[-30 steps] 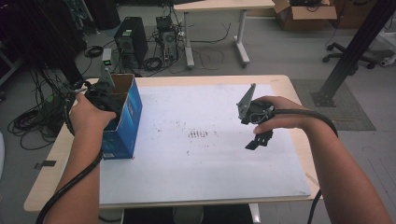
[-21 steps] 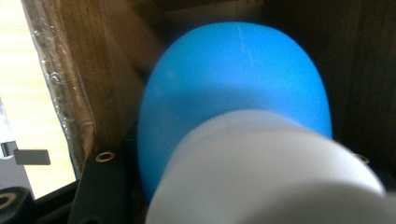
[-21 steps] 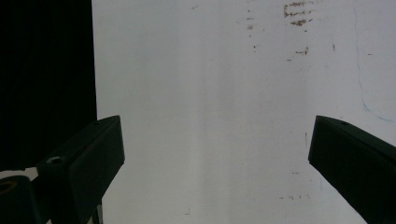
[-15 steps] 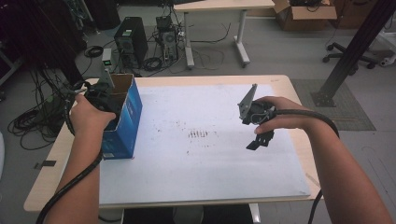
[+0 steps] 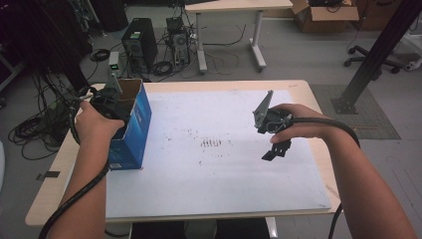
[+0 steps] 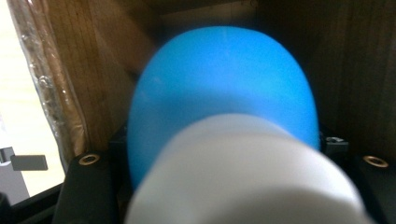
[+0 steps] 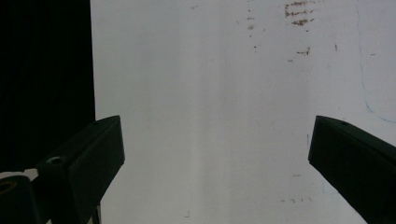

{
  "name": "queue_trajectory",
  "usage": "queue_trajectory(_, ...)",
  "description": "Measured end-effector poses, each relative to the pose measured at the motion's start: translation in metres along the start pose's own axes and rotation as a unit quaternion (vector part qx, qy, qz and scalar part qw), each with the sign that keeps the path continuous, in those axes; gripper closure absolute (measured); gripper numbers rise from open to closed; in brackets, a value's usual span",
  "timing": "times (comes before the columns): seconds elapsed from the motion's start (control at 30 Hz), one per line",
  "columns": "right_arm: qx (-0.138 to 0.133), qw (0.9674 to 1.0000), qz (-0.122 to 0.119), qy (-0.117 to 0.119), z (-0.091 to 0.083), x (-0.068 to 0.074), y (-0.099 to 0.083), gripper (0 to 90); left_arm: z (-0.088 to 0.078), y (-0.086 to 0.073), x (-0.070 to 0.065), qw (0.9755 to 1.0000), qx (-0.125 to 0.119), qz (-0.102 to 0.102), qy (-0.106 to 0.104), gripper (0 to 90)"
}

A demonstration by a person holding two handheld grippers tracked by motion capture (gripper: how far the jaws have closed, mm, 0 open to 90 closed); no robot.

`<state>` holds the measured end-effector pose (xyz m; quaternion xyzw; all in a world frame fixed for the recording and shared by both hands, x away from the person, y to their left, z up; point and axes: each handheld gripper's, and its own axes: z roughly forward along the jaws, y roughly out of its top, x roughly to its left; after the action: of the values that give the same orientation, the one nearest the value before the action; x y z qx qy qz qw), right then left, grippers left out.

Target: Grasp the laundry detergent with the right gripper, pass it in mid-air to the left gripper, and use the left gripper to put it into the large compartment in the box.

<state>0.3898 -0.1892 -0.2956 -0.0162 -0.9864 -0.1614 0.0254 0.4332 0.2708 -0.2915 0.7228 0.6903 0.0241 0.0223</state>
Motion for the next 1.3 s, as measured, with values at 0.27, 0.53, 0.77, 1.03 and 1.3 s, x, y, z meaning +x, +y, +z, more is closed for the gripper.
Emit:
queue_trajectory(0.27, -0.005, 1.0, -0.002, 0.0, 0.0, 0.0, 0.0, 3.5, -0.008, -0.002, 0.0, 1.0, 0.0, -0.003, -0.006, 31.0)
queue_trajectory(0.53, -0.007, 1.0, -0.006, -0.002, 0.0, 0.001, 0.002, 3.5, -0.019, -0.005, -0.003, 1.0, 0.004, -0.001, -0.006, 28.8)
queue_trajectory(0.77, -0.007, 0.9999, -0.009, -0.003, -0.001, 0.002, 0.004, 3.5, -0.029, -0.007, -0.002, 1.0, 0.003, -0.001, -0.005, 25.3)
queue_trajectory(1.03, -0.01, 0.9999, -0.012, -0.004, -0.002, 0.003, 0.006, 3.5, -0.041, -0.01, -0.006, 1.0, -0.003, 0.003, 0.0, 21.5)
queue_trajectory(1.3, -0.01, 0.9999, -0.011, -0.005, -0.004, 0.004, 0.007, 3.5, -0.057, -0.01, -0.011, 0.9998, -0.016, 0.015, 0.0, 14.2)
